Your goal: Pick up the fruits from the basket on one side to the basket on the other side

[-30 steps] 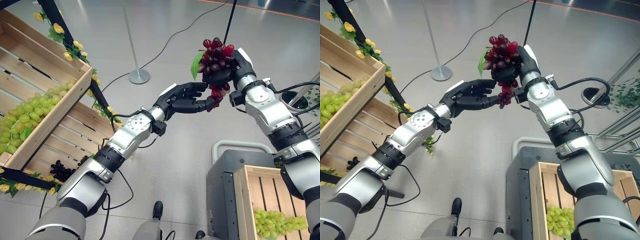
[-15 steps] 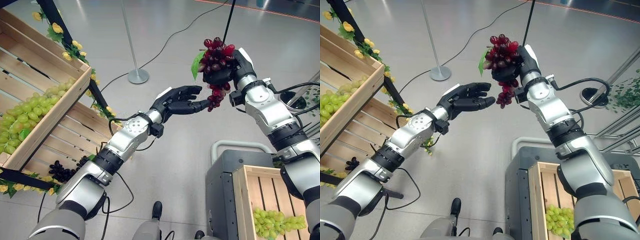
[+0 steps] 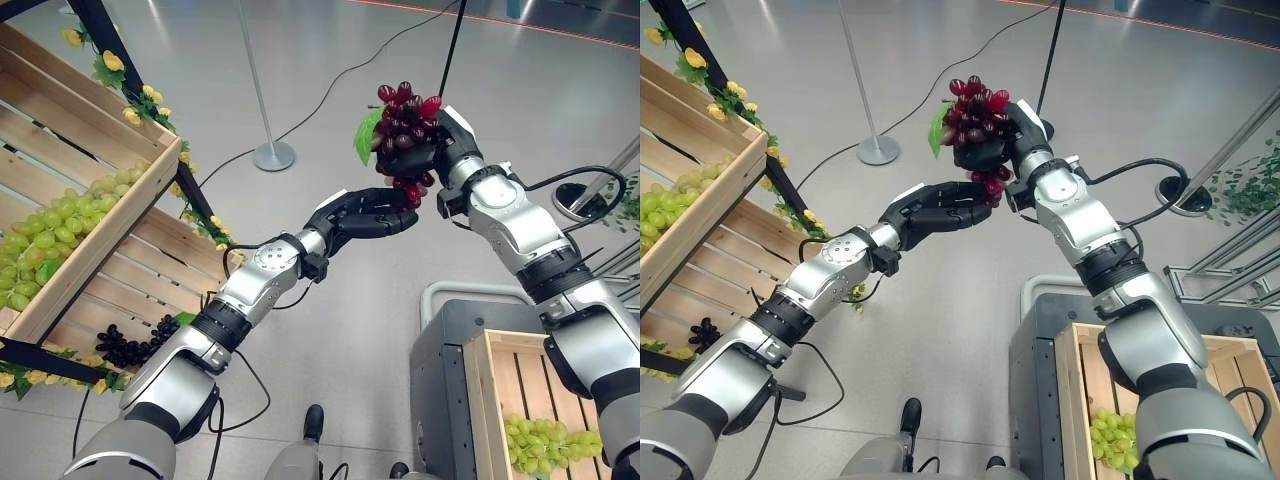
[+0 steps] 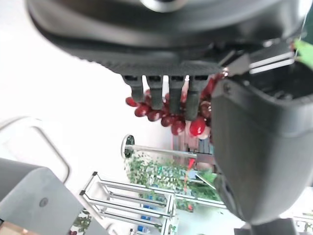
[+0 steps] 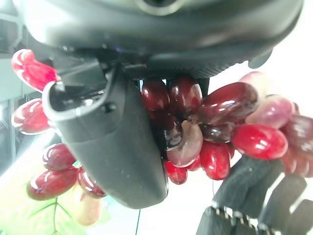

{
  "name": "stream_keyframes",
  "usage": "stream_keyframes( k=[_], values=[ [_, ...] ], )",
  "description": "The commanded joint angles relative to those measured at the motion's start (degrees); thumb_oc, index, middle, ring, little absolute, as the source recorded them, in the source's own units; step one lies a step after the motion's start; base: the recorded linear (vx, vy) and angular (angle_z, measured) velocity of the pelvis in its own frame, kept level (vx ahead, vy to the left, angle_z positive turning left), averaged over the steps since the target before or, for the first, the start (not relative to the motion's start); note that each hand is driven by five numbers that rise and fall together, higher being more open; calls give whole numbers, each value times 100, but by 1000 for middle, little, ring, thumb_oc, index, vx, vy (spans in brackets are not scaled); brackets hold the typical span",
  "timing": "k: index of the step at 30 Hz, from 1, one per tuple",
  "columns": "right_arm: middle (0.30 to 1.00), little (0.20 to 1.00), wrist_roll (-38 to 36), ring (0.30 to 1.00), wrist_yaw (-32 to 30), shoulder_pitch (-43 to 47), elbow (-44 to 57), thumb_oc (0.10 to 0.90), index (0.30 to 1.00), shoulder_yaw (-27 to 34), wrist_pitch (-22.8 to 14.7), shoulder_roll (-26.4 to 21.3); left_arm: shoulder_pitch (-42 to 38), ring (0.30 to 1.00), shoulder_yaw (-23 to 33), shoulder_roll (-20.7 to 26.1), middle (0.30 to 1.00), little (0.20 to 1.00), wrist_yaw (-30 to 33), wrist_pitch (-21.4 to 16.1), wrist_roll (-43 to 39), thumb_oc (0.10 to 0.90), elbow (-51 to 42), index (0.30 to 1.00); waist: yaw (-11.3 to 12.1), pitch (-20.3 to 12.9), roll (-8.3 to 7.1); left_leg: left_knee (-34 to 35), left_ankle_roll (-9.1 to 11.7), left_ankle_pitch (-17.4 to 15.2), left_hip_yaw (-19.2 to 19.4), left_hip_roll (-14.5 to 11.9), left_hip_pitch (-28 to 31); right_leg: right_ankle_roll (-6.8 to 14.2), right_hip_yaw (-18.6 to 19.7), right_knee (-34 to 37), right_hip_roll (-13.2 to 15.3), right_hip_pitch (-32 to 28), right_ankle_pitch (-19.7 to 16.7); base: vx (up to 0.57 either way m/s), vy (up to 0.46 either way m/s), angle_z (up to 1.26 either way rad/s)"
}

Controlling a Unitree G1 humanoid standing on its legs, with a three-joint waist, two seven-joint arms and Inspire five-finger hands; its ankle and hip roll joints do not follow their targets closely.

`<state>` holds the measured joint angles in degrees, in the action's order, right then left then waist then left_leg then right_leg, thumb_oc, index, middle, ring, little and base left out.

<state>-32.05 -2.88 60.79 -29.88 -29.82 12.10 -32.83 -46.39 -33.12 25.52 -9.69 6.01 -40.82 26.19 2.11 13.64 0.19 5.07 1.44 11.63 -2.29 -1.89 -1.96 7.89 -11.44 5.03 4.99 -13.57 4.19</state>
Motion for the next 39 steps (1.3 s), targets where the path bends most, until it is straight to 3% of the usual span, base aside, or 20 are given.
stream_keyframes(
  k=[1, 8, 15, 27, 39],
  values=[
    [300, 300, -321, 300, 280, 116, 537, 400, 300, 102, -424, 219, -302, 900, 368, -400, 900, 900, 4, -691, -203, 800, 524, 900, 21, -1246, -298, -7, 229, -1192, 532, -96, 916, -289, 206, -3, 15, 516, -506, 0, 0, 0],
    [300, 300, -496, 300, 650, 19, 678, 400, 300, 2, -127, 478, -394, 900, 375, -486, 900, 900, 233, -604, -31, 800, 561, 900, 26, -1217, -300, -7, 232, -1187, 517, -102, 925, -301, 205, -3, 15, 503, -496, 0, 0, 0],
    [300, 300, -161, 300, 605, -70, 821, 400, 300, 1, -28, 551, -323, 900, 450, -535, 900, 900, 499, -643, 111, 800, 740, 900, 29, -1208, -314, -7, 224, -1193, 509, -90, 936, -290, 206, -3, 30, 491, -490, 0, 0, 0],
    [300, 300, 239, 300, -264, -111, 557, 400, 300, 286, -105, -13, -92, 900, 503, -277, 900, 900, 404, -772, 232, 800, 605, 900, 21, -1184, -309, -7, 222, -1182, 526, -97, 922, -279, 235, -3, 9, 525, -527, 0, 0, 0],
    [300, 300, 362, 300, -570, -233, 191, 400, 300, 446, -347, -348, 68, 900, 483, -12, 900, 900, 373, -689, 319, 800, 15, 900, 77, -1151, -303, -7, 210, -1210, 493, -95, 952, -268, 212, -3, 18, 489, -527, 0, 0, 0]
  ],
)
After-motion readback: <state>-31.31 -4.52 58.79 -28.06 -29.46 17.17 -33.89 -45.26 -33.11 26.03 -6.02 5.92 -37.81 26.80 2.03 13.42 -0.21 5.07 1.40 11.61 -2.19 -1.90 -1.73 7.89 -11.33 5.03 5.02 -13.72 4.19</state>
